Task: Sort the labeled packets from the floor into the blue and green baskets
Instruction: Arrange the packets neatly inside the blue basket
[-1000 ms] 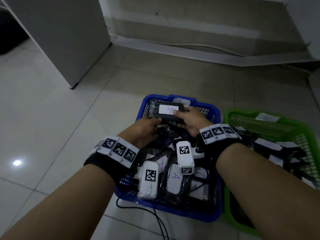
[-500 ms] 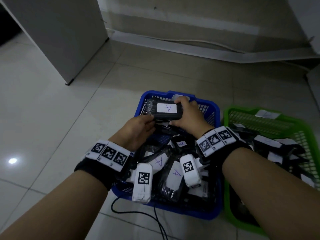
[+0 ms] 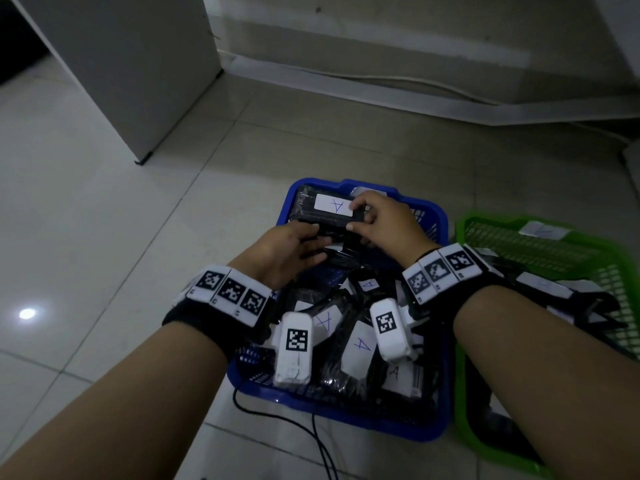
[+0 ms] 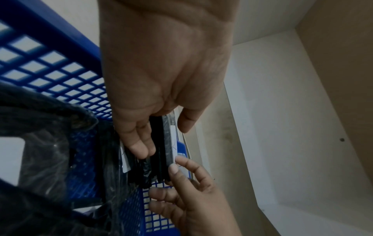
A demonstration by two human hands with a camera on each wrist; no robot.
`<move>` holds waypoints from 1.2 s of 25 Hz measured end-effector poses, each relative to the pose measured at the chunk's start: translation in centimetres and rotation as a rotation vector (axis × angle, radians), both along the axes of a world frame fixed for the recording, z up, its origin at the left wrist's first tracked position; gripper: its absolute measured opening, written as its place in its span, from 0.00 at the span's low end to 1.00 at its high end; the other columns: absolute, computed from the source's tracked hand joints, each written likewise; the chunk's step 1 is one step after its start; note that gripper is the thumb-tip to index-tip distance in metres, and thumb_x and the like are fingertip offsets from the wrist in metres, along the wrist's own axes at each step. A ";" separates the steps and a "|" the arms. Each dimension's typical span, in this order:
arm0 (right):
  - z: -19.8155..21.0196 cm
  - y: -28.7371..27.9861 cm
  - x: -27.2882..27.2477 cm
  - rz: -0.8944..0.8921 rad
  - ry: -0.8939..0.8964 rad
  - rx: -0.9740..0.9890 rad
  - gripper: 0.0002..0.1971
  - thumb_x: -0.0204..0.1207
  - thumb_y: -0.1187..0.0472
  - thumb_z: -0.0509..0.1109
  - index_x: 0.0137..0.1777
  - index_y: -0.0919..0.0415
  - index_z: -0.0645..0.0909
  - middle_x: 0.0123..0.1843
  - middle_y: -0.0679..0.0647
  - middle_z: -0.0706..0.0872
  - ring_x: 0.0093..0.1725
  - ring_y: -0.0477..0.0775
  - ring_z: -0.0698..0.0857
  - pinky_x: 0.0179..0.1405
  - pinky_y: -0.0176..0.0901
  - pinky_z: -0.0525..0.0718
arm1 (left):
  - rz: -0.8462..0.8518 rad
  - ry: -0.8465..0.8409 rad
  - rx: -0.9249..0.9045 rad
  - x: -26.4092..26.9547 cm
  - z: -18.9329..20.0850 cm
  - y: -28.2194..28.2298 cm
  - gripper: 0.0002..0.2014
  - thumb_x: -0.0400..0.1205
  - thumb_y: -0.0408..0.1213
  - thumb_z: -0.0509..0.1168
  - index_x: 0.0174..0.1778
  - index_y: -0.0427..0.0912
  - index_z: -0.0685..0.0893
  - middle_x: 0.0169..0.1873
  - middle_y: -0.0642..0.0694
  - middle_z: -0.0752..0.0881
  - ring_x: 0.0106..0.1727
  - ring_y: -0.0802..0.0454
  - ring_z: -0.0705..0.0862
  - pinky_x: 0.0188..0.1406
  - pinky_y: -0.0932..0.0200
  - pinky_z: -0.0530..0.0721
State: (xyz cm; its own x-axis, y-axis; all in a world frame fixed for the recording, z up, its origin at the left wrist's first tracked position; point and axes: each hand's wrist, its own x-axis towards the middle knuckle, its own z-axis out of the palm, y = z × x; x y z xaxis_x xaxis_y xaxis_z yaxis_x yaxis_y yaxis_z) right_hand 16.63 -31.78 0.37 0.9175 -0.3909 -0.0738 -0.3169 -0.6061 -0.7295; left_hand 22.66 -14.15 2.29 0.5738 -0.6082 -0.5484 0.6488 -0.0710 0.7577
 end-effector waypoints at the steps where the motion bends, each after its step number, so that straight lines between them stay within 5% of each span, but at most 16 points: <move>1: 0.2 -0.2 -0.2 -0.013 0.014 0.004 0.14 0.72 0.58 0.76 0.56 0.51 0.81 0.38 0.44 0.80 0.42 0.52 0.86 0.48 0.52 0.88 | 0.008 -0.008 0.010 0.0 0.0 -0.1 0.16 0.86 0.31 0.55 0.69 0.39 0.76 0.55 0.43 0.84 0.61 0.47 0.81 0.63 0.52 0.79; 4: 1.5 -0.9 -1.6 -0.005 0.157 0.044 0.10 0.74 0.54 0.74 0.53 0.50 0.80 0.39 0.46 0.81 0.42 0.52 0.85 0.41 0.45 0.85 | -0.114 -0.193 0.159 -0.4 0.0 0.8 0.14 0.86 0.34 0.57 0.67 0.37 0.77 0.58 0.41 0.84 0.62 0.45 0.82 0.64 0.51 0.80; 7: 2.1 -0.3 -4.3 0.192 0.553 0.070 0.22 0.70 0.42 0.75 0.60 0.50 0.79 0.48 0.45 0.83 0.49 0.49 0.83 0.46 0.40 0.79 | -0.728 -0.671 0.457 -0.7 -0.4 2.8 0.17 0.79 0.49 0.68 0.63 0.48 0.83 0.56 0.50 0.87 0.57 0.54 0.84 0.62 0.57 0.80; 9: 1.5 0.8 -5.8 0.241 0.630 0.060 0.32 0.66 0.42 0.78 0.69 0.51 0.75 0.59 0.49 0.83 0.55 0.50 0.81 0.53 0.38 0.76 | -0.975 -0.849 0.470 -1.6 -0.6 3.3 0.16 0.74 0.50 0.74 0.53 0.47 0.87 0.47 0.50 0.88 0.48 0.56 0.85 0.51 0.60 0.82; 13: 0.7 2.3 -7.2 0.100 0.462 0.112 0.40 0.64 0.54 0.82 0.75 0.54 0.69 0.67 0.54 0.82 0.59 0.54 0.83 0.56 0.39 0.78 | -0.898 -0.925 0.472 -3.5 -0.6 3.8 0.16 0.70 0.43 0.78 0.50 0.44 0.85 0.45 0.49 0.86 0.46 0.52 0.84 0.50 0.58 0.83; 16: 1.5 3.0 -8.0 0.048 0.393 0.247 0.35 0.67 0.64 0.80 0.73 0.57 0.71 0.51 0.52 0.85 0.48 0.50 0.84 0.49 0.38 0.79 | -0.807 -0.960 0.556 -4.2 0.0 4.2 0.17 0.70 0.45 0.79 0.50 0.47 0.81 0.46 0.51 0.84 0.47 0.53 0.82 0.48 0.58 0.80; 18: 1.8 3.2 -8.6 -0.064 0.327 0.361 0.26 0.69 0.68 0.78 0.66 0.59 0.76 0.47 0.50 0.84 0.45 0.48 0.83 0.42 0.35 0.79 | -0.606 -0.971 0.631 -4.3 0.6 4.7 0.17 0.72 0.45 0.76 0.52 0.47 0.80 0.47 0.51 0.84 0.48 0.52 0.83 0.47 0.59 0.79; 21: 1.6 3.1 -8.7 -0.259 0.240 0.465 0.17 0.71 0.66 0.77 0.60 0.61 0.82 0.56 0.57 0.87 0.48 0.50 0.83 0.35 0.35 0.77 | -0.195 -0.956 0.653 -4.4 1.5 6.0 0.18 0.78 0.43 0.71 0.62 0.45 0.77 0.49 0.50 0.83 0.50 0.48 0.82 0.50 0.56 0.80; 23: 1.5 3.2 -8.1 -0.343 0.204 0.490 0.13 0.73 0.67 0.75 0.57 0.61 0.83 0.56 0.59 0.87 0.47 0.53 0.84 0.34 0.38 0.79 | -0.084 -0.972 0.636 -4.4 1.5 6.7 0.24 0.79 0.40 0.69 0.70 0.47 0.71 0.48 0.50 0.82 0.47 0.48 0.82 0.47 0.56 0.80; 27: 1.7 4.3 -7.1 -0.378 0.159 0.607 0.12 0.78 0.70 0.68 0.60 0.63 0.81 0.58 0.63 0.85 0.47 0.58 0.85 0.38 0.49 0.88 | -0.335 -0.902 0.628 -4.8 1.0 7.2 0.29 0.82 0.36 0.65 0.76 0.53 0.60 0.49 0.40 0.86 0.41 0.45 0.83 0.40 0.57 0.79; 30: 2.0 4.5 -7.6 -0.325 0.161 0.566 0.12 0.78 0.69 0.68 0.60 0.61 0.82 0.57 0.59 0.86 0.45 0.51 0.85 0.41 0.40 0.84 | -0.599 -1.004 0.691 -5.3 -0.1 6.7 0.32 0.82 0.36 0.65 0.80 0.51 0.58 0.69 0.38 0.78 0.62 0.42 0.81 0.55 0.58 0.77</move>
State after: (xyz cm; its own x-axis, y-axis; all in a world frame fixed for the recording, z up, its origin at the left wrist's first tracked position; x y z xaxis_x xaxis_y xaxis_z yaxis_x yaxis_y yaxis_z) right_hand 9.00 -27.28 2.36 0.7204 -0.5057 -0.4746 -0.5498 0.0007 -0.8353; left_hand 17.40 -7.42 2.23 0.6499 -0.6769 -0.3456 -0.4219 -0.6996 0.5767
